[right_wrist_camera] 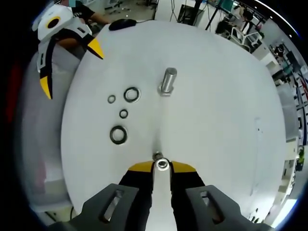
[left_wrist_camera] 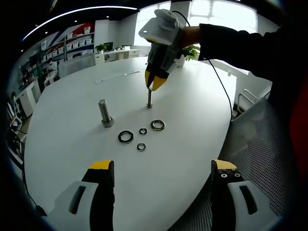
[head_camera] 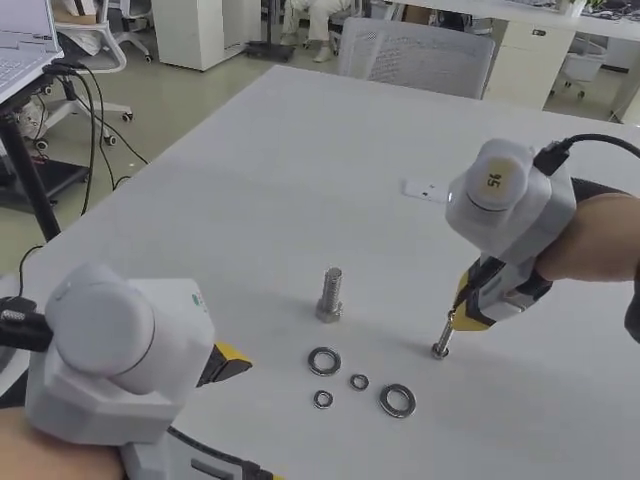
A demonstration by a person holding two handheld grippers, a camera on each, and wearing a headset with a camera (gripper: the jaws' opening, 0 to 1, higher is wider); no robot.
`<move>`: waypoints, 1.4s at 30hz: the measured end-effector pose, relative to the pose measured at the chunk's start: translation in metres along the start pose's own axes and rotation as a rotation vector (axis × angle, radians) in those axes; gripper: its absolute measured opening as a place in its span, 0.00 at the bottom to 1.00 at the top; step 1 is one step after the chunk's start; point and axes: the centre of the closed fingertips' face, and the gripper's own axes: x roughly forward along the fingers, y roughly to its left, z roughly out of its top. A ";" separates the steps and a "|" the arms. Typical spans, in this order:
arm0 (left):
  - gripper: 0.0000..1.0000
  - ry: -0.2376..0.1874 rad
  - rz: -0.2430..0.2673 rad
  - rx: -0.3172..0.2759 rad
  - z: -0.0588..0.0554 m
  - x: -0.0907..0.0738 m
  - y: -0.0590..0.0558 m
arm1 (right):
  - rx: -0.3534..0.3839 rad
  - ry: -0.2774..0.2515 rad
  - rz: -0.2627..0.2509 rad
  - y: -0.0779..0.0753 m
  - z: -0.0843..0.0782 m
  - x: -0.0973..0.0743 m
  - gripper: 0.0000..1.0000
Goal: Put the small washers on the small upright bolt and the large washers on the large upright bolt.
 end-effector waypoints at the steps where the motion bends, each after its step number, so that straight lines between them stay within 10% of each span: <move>1: 0.82 0.001 0.000 0.000 0.000 0.000 0.000 | 0.001 0.000 0.001 0.000 0.000 0.000 0.14; 42: 0.82 -0.002 0.001 -0.009 0.001 0.001 0.002 | 0.021 0.075 0.082 0.007 -0.012 0.040 0.14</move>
